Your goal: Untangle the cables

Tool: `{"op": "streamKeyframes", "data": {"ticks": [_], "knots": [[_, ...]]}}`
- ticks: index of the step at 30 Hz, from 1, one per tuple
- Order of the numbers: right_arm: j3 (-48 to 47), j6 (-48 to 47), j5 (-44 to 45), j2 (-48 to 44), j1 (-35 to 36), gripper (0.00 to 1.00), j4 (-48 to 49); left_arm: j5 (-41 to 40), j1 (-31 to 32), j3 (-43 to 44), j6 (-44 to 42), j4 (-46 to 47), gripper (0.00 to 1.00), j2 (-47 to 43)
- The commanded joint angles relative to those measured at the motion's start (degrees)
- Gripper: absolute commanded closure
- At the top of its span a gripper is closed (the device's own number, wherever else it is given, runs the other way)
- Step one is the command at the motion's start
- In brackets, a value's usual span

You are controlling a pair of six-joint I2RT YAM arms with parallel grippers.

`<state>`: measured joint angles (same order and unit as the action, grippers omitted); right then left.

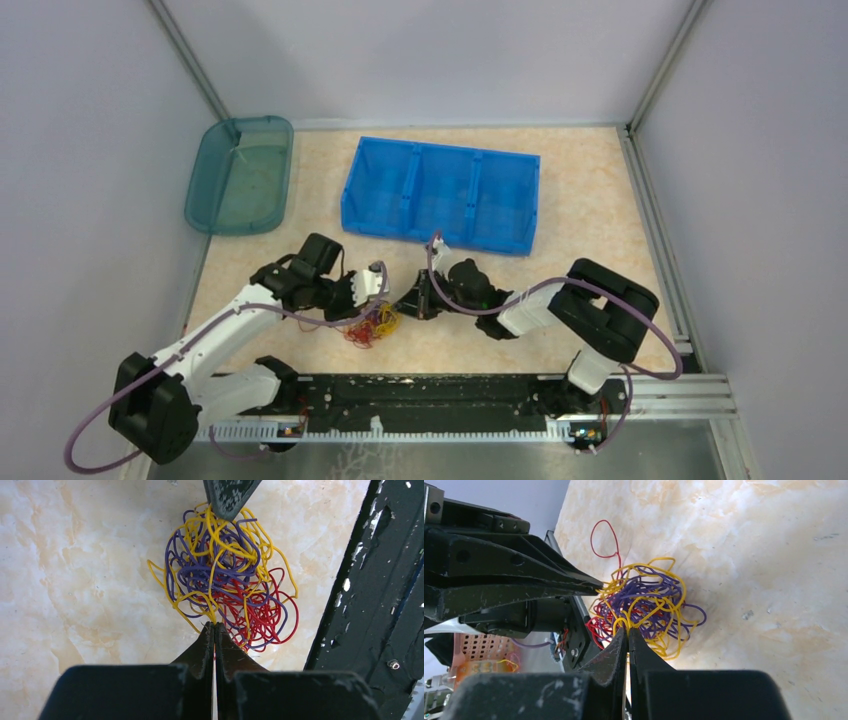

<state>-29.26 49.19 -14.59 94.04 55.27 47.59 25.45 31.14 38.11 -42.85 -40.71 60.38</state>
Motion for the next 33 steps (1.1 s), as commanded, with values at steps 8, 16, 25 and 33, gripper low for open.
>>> {"op": "streamKeyframes", "data": {"ticks": [8,16,25,33], "knots": [[2.8,-6.2,9.2,-22.1,-4.8,1.00,-17.6,-13.1,-0.7,12.2,-0.5,-8.7,1.00,-4.6],[1.6,-12.1,20.1,-43.0,-9.4,1.00,-39.5,-26.2,-1.0,21.5,-5.2,-11.8,1.00,-7.7],[-3.2,-14.9,26.3,-55.0,-19.0,1.00,-57.7,-41.8,-7.1,21.6,-21.8,-2.2,1.00,-11.4],[-10.3,-17.0,35.5,-58.3,-26.1,1.00,-71.1,-40.8,-27.2,16.7,-41.8,9.8,1.00,-12.2]]}}
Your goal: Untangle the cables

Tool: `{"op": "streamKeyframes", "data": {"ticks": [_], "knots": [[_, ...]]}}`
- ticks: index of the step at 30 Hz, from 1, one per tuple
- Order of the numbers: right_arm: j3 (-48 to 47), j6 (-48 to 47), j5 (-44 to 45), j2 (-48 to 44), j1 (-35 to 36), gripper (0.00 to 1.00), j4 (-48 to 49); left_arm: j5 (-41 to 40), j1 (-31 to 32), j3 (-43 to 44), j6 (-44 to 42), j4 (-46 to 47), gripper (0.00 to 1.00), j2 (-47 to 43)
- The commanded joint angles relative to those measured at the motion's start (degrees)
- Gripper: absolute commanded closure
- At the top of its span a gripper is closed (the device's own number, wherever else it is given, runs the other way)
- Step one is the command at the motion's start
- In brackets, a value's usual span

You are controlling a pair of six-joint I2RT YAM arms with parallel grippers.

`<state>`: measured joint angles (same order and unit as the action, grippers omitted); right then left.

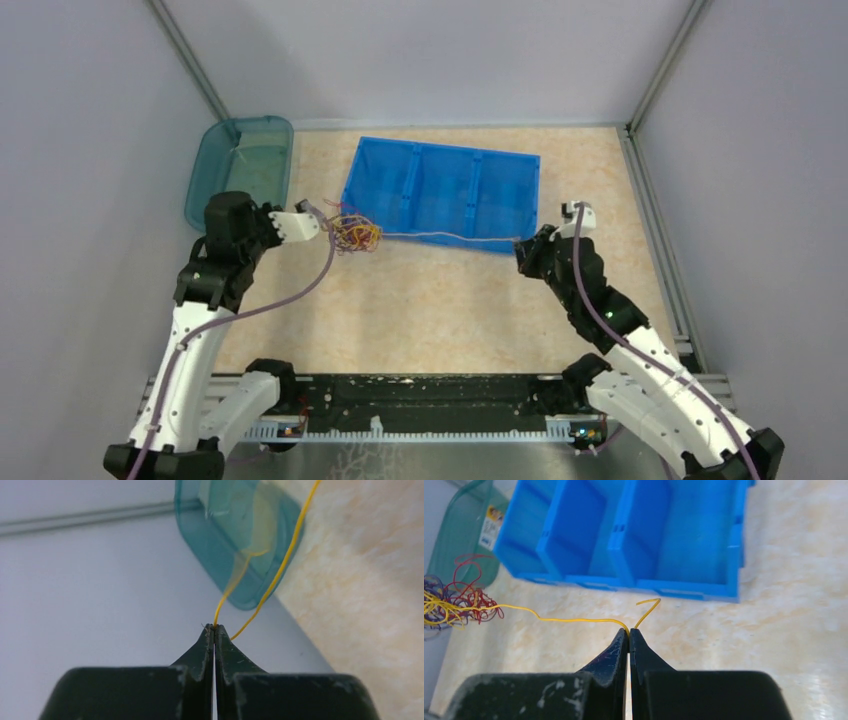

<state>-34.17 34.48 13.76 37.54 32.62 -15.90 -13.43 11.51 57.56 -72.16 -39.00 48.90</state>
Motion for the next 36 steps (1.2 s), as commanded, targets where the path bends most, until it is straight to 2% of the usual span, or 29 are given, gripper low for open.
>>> {"op": "streamKeyframes", "data": {"ticks": [1,8,11,14,18,19,21,23,24,26,30,33,36], "knots": [[-6.6,-2.8,8.4,-2.2,-4.9,1.00,-9.1,-1.3,-9.8,-3.6,-13.9,9.1,1.00,-0.4],[-14.7,-5.0,9.1,-3.9,-18.5,1.00,-13.4,7.6,-24.1,-11.9,-18.8,12.3,1.00,-0.4],[-17.4,-4.8,4.1,-2.8,-20.6,1.00,-12.0,10.5,-24.8,-13.6,-16.7,8.5,1.00,-1.0],[-18.2,-1.7,-4.7,-1.3,-20.6,1.00,-8.2,19.1,-24.8,-12.5,-13.7,2.3,1.00,-1.4],[-20.0,-1.2,-4.2,-1.6,-20.6,1.00,-6.2,23.5,-24.7,-10.5,-9.3,-0.3,0.99,-1.6],[-20.3,-1.1,-6.0,-1.7,-20.6,1.00,-4.8,26.4,-24.7,-8.6,-9.1,-6.0,0.88,-1.1],[-19.7,0.8,-14.4,-1.5,-20.6,1.00,0.4,35.9,-24.7,-5.2,-10.2,-17.2,0.48,-1.0],[-18.0,4.5,-24.6,-0.5,-20.6,1.00,7.7,45.8,-24.6,-3.6,-10.1,-21.9,0.06,-1.8],[-16.9,6.7,-29.4,0.3,-20.6,1.00,11.8,50.0,-24.5,-2.6,-10.0,-23.6,0.01,-2.2],[-14.9,12.1,-38.1,1.8,-20.6,1.00,20.1,56.6,-24.5,-0.4,-10.9,-27.6,0.00,-2.2],[-15.5,18.4,-45.2,4.9,-20.5,1.00,28.9,64.5,-24.3,4.3,-15.3,-35.3,0.00,-0.3],[-16.0,22.4,-47.2,7.9,-17.7,1.00,35.0,74.6,-24.2,8.3,-7.1,-32.6,0.00,1.4],[-18.4,19.8,-43.3,11.0,-9.6,1.00,35.0,84.6,-22.4,9.8,9.8,-23.2,0.00,2.7]]}}
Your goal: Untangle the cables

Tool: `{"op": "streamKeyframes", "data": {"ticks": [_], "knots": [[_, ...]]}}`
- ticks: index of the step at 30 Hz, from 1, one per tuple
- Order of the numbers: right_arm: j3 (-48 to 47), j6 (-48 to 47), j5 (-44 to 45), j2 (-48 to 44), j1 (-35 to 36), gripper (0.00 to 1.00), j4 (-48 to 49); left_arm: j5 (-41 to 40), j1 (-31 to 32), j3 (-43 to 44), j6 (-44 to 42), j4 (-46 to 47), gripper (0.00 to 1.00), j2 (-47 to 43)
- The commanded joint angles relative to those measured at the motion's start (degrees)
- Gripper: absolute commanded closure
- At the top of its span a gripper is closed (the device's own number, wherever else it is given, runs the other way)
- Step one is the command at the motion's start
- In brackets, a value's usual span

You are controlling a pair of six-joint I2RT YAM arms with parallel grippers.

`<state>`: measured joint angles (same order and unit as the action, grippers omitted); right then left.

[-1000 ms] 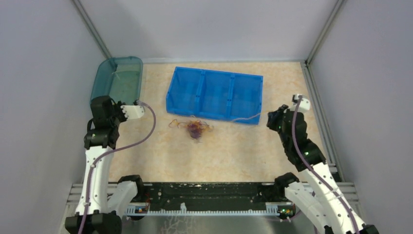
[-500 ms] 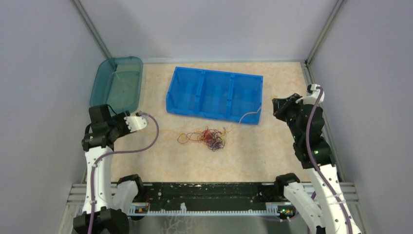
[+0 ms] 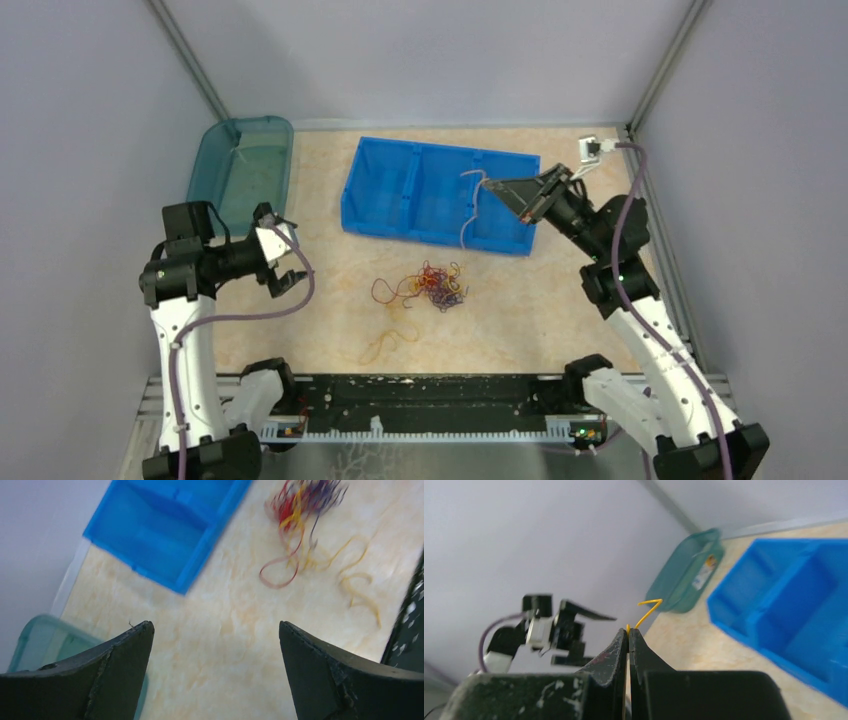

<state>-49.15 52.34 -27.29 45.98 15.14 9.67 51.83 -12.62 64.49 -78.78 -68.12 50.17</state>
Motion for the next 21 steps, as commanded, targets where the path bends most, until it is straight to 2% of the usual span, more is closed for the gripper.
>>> {"op": "streamKeyframes", "data": {"ticks": [1,2,4,7,13,17,21], "knots": [[-4.4,1.0,-0.6,3.8,12.1,1.00,9.2,21.3,3.2,2.5,23.3,11.0,0.00,1.6],[-5.4,0.2,0.9,5.1,15.0,1.00,9.3,22.0,5.7,1.5,30.5,16.8,0.02,1.4],[-6.8,-0.3,3.3,7.5,19.5,1.00,10.8,18.3,13.5,-1.9,41.9,28.8,0.04,0.3],[-8.6,-0.7,6.7,10.5,24.8,1.00,13.9,9.7,25.2,-6.1,52.4,38.8,0.07,-0.8],[-11.4,-1.4,12.0,14.4,30.9,1.00,18.5,8.6,29.8,-11.4,75.9,57.6,0.12,0.3],[-13.6,-1.1,13.5,16.5,33.8,1.00,21.5,7.3,34.1,-13.6,82.9,65.8,0.16,1.2],[-15.2,-0.5,14.5,18.6,35.6,1.00,24.0,5.8,37.3,-13.9,84.8,67.9,0.18,3.0]]}}
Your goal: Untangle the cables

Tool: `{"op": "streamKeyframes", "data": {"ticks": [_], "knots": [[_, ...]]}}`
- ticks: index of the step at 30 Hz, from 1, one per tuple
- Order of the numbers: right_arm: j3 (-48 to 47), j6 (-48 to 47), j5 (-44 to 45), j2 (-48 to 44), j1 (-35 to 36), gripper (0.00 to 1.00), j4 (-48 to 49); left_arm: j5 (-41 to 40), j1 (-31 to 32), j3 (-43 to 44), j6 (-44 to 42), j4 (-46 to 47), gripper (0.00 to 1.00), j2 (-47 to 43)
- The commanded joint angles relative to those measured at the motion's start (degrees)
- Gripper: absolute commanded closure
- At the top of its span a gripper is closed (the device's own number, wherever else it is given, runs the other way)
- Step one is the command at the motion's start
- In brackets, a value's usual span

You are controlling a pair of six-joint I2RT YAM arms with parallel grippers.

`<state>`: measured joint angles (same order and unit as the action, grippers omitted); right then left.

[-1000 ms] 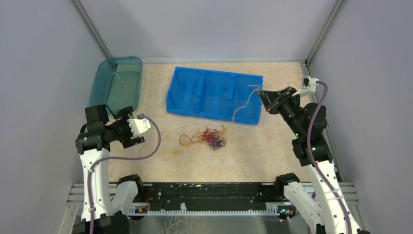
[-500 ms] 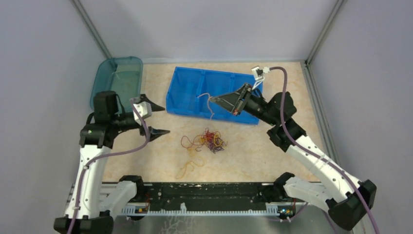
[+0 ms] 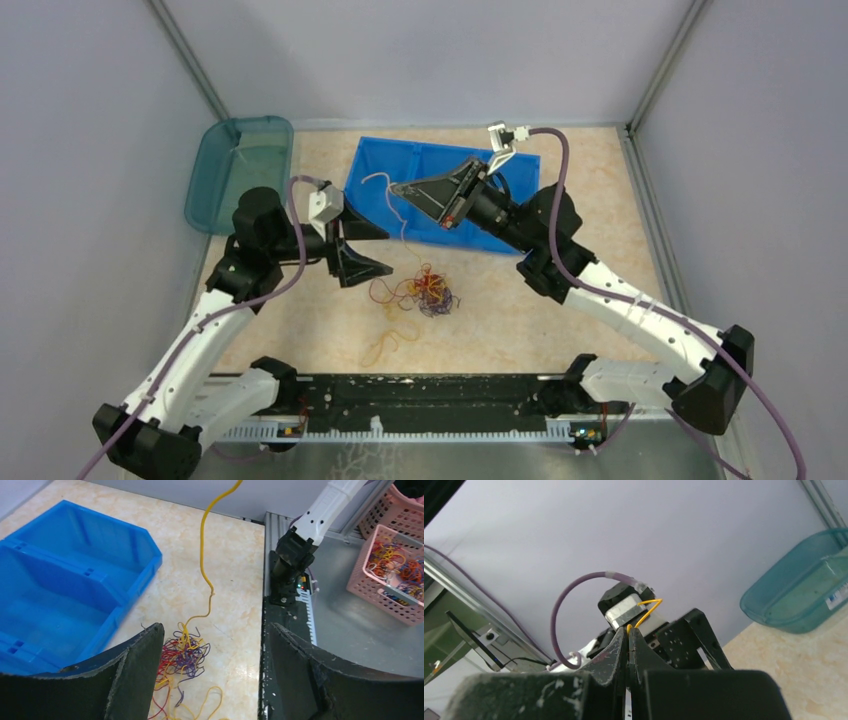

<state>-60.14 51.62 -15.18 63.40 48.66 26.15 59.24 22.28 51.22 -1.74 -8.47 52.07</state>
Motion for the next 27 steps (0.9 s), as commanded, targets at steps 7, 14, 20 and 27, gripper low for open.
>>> {"op": "streamKeyframes", "data": {"ticks": [7,14,20,27], "knots": [[-6.3,1.0,2.8,4.9,3.5,1.00,10.8,-1.6,4.5,-0.5,12.5,13.6,0.23,4.1],[-6.3,1.7,3.1,6.3,3.7,1.00,12.9,-0.7,5.0,-0.6,16.2,17.5,0.60,7.3],[-4.1,-1.0,3.3,4.6,3.6,0.96,10.9,-0.6,5.0,1.3,16.6,16.7,1.00,8.6],[10.3,-5.0,-6.2,-5.7,-5.8,0.21,6.2,1.4,5.0,10.4,12.6,9.8,1.00,6.7]]}}
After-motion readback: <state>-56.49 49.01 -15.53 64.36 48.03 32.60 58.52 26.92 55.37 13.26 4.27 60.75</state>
